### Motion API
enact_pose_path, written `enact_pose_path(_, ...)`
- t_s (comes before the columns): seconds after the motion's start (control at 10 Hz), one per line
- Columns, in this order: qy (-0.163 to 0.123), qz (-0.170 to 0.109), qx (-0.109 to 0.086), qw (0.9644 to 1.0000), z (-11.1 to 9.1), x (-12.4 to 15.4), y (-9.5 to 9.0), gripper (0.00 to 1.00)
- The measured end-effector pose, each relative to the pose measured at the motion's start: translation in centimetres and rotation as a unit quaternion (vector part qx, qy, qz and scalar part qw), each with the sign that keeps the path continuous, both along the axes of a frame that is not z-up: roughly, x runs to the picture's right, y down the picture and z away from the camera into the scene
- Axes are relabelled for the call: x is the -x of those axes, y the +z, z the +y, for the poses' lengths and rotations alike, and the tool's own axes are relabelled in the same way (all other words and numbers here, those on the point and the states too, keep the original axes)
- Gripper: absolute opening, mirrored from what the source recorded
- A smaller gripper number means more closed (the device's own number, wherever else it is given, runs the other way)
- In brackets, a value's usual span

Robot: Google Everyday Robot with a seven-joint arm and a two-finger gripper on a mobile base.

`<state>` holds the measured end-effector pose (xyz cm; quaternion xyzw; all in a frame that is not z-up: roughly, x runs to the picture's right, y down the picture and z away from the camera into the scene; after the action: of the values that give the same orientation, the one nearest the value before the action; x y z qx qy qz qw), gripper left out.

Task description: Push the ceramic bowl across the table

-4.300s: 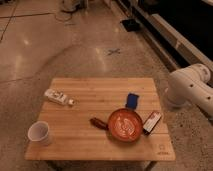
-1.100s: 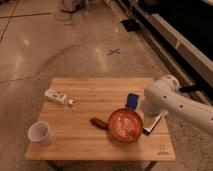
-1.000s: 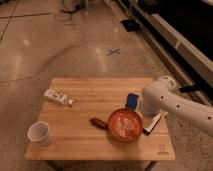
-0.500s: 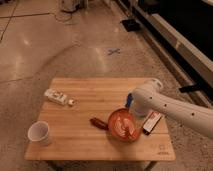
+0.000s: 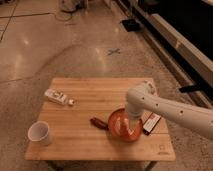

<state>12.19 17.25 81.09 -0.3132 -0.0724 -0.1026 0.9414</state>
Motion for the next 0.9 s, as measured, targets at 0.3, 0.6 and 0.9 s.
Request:
enact_pose_path(0.3, -0.005, -0.013, 0.001, 0.9999, -0.3, 1.3, 1.6, 0.65)
enact_pose_path(0.6, -0.012, -0.025, 0.006, 0.9996, -0.7, 2.3, 2.5, 0.65)
enact_pose_path(0.9, -0.022, -0.035, 0.009, 0.9991, -1.2, 3.2, 3.2, 0.65)
